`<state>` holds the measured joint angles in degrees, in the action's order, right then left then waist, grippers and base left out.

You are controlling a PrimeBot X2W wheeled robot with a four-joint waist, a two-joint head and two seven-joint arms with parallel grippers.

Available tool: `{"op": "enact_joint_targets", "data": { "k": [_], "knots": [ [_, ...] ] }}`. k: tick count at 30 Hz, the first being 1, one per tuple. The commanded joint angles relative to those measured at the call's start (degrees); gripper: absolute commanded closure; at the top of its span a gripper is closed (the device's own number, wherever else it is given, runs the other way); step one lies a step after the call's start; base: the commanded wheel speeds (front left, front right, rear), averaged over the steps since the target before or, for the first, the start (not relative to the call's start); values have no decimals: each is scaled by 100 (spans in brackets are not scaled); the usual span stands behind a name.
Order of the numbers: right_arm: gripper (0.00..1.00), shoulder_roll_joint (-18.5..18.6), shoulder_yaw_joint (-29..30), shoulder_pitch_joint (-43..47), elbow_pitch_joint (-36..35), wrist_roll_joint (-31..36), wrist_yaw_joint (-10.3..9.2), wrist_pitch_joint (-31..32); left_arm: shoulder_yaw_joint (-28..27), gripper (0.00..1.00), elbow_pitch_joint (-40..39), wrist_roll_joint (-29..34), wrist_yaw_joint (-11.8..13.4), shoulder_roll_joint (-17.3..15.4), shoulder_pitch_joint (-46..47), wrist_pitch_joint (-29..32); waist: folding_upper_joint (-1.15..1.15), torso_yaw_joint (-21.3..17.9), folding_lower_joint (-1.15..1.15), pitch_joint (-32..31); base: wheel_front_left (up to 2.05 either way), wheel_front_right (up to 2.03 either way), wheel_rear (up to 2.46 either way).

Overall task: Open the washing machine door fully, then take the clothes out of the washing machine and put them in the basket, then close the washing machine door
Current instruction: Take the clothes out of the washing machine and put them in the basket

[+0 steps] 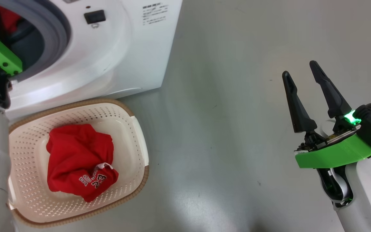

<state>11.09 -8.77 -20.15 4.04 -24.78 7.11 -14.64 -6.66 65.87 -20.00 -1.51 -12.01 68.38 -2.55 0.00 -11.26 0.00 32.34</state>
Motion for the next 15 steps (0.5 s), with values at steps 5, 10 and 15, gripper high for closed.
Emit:
{"op": "enact_joint_targets", "data": {
  "k": [5, 10, 15],
  "knots": [
    [0, 25, -98, 69, -152, -61, 37, -36, 53, 0, 182, 81, 155, -317, 173, 346, 0, -73, 0, 19, 0, 0, 0],
    [0, 4, -93, 56, -150, -68, 37, -36, 101, 100, 339, 58, 146, -331, 227, 520, 0, -102, 0, 10, 0, 0, 0],
    [0, 14, -71, 60, -139, -69, 37, -36, 100, 100, 362, -20, 62, -286, 234, 447, 0, -70, 0, -19, 0, 0, 0]
  ]
}}
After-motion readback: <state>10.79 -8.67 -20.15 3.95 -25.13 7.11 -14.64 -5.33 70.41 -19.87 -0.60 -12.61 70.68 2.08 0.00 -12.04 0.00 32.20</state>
